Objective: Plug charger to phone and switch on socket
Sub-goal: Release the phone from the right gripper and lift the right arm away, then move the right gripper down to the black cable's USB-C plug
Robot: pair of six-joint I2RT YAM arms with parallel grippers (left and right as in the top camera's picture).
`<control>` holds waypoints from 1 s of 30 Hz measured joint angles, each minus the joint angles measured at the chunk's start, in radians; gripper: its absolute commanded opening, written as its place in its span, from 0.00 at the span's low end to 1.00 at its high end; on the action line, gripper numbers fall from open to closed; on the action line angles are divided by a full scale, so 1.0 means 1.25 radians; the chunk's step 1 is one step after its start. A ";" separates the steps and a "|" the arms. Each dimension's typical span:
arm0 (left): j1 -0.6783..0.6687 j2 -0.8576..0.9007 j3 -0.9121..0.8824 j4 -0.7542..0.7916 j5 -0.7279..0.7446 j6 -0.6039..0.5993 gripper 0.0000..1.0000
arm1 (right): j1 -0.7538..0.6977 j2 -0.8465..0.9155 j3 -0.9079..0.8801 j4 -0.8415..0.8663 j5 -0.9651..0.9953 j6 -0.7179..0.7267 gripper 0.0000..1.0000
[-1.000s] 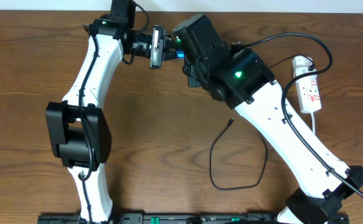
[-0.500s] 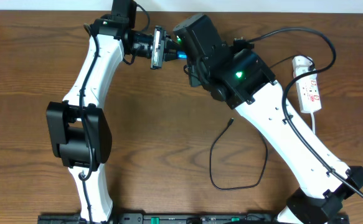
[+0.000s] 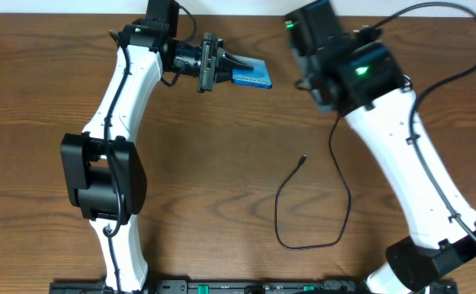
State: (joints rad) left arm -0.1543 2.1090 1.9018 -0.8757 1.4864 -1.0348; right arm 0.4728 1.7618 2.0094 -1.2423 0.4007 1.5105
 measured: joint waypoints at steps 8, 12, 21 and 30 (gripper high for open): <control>0.000 0.000 0.000 -0.001 0.022 0.009 0.07 | -0.125 -0.002 0.000 -0.175 0.002 -0.302 0.99; 0.000 0.000 0.000 -0.001 0.024 0.008 0.07 | -0.127 -0.002 -0.001 -0.255 -0.005 -0.403 0.99; 0.000 0.000 0.000 -0.001 0.024 -0.016 0.07 | -0.127 -0.011 -0.161 -0.151 -0.096 -0.477 0.99; 0.000 0.000 0.000 -0.002 0.025 -0.028 0.08 | -0.129 -0.010 -0.392 0.040 -0.205 -0.510 0.75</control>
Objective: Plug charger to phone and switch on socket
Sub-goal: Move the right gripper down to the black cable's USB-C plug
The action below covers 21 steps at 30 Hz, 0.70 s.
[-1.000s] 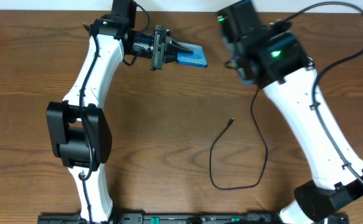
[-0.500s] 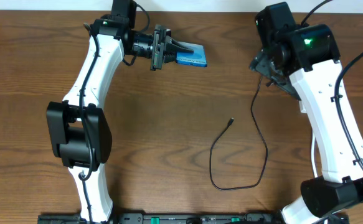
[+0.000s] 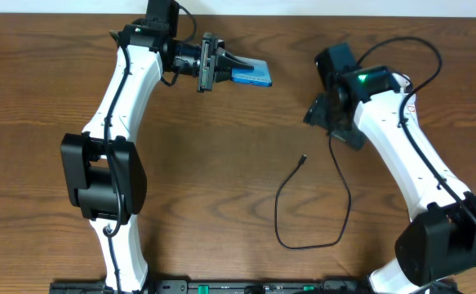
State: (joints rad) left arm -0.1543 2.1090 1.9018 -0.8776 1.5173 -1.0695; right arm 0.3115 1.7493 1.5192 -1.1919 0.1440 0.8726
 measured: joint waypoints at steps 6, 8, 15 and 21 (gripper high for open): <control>0.000 0.000 0.000 0.000 0.000 0.000 0.07 | 0.000 0.000 -0.109 0.088 -0.078 0.000 0.64; 0.000 0.000 0.000 0.000 0.000 0.000 0.08 | 0.000 0.000 -0.140 0.119 -0.108 0.000 0.64; 0.000 0.000 0.000 0.000 0.000 0.000 0.08 | 0.000 0.000 -0.256 0.255 -0.179 0.002 0.47; 0.000 0.000 0.000 0.000 0.000 0.000 0.07 | 0.000 0.000 -0.343 0.337 -0.222 0.028 0.42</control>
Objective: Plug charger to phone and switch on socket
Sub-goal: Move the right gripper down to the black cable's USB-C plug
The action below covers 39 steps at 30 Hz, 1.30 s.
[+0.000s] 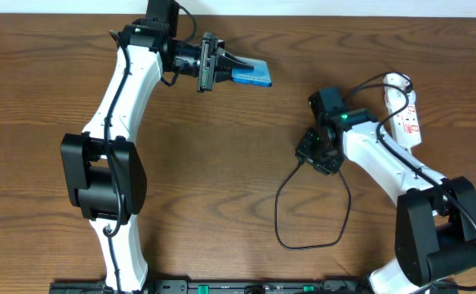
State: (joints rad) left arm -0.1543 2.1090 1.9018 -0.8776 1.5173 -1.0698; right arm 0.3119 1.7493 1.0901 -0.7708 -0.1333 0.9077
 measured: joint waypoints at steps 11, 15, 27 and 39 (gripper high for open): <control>0.000 0.000 0.000 0.000 0.000 0.000 0.07 | 0.002 0.000 -0.059 0.076 -0.009 0.048 0.41; 0.000 0.000 0.000 0.000 0.000 0.000 0.07 | 0.021 0.000 -0.062 0.099 -0.006 0.065 0.41; 0.000 0.000 0.000 0.000 0.000 0.000 0.07 | 0.037 0.003 -0.062 0.097 0.027 0.111 0.40; 0.000 0.000 0.000 0.000 0.000 0.000 0.07 | 0.067 0.020 -0.063 0.106 0.042 0.146 0.37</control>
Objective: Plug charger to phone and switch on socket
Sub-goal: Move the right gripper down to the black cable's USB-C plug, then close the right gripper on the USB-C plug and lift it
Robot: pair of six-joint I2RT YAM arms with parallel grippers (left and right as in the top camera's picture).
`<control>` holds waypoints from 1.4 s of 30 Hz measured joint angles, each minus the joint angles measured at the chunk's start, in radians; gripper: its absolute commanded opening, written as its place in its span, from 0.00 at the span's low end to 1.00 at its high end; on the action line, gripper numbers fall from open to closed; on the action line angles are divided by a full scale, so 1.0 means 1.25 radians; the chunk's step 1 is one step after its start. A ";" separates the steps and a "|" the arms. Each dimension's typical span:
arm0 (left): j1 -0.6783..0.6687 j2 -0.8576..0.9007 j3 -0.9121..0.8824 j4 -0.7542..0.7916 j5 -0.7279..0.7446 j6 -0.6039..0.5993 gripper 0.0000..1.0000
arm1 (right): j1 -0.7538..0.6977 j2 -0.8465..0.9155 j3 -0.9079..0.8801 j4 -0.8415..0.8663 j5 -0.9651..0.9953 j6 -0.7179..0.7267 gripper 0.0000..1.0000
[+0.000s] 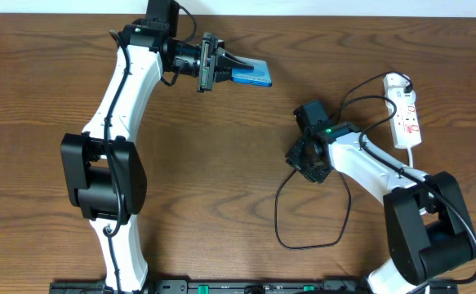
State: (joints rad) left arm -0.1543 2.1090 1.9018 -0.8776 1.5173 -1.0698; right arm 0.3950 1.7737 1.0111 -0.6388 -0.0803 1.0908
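Note:
A blue phone [252,77] lies flat at the back of the table. My left gripper [236,67] is shut on its left end. The black charger cable [304,242] loops across the front middle of the table. Its plug end is hidden under my right gripper [296,159], which sits low over that spot. Whether the right jaws are open or shut cannot be made out from overhead. The white socket strip [406,113] lies at the far right with the cable running into its top end.
The brown wooden table [221,180] carries only the phone, cable and strip. My left arm [119,98] stretches from the front left to the back. The right arm [384,175] slants in from the front right.
My right gripper has shifted a little to the left and now covers the spot where the cable's plug end lay. The left gripper and phone have not moved.
At first my right arm was high at the back right, hiding the socket strip. It then stood lower and nearer the middle, then close to the cable's free end, and now it covers that end. My left gripper held the phone throughout.

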 measured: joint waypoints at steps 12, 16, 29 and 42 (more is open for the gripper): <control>0.000 0.000 0.000 0.000 0.000 0.000 0.07 | 0.000 0.001 0.000 0.002 0.020 0.001 0.37; 0.000 0.000 0.000 0.000 0.000 0.000 0.07 | 0.000 0.001 0.000 0.005 0.020 0.001 0.37; 0.000 0.000 0.000 0.000 0.000 0.000 0.07 | 0.004 0.002 -0.001 0.011 0.026 0.001 0.36; 0.000 0.000 0.000 0.000 0.000 0.000 0.08 | 0.006 0.017 0.002 0.020 0.026 0.001 0.26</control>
State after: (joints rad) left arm -0.1543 2.1090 1.9018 -0.8776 1.5173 -1.0698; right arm 0.4026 1.7954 1.0130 -0.6132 -0.0479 1.0920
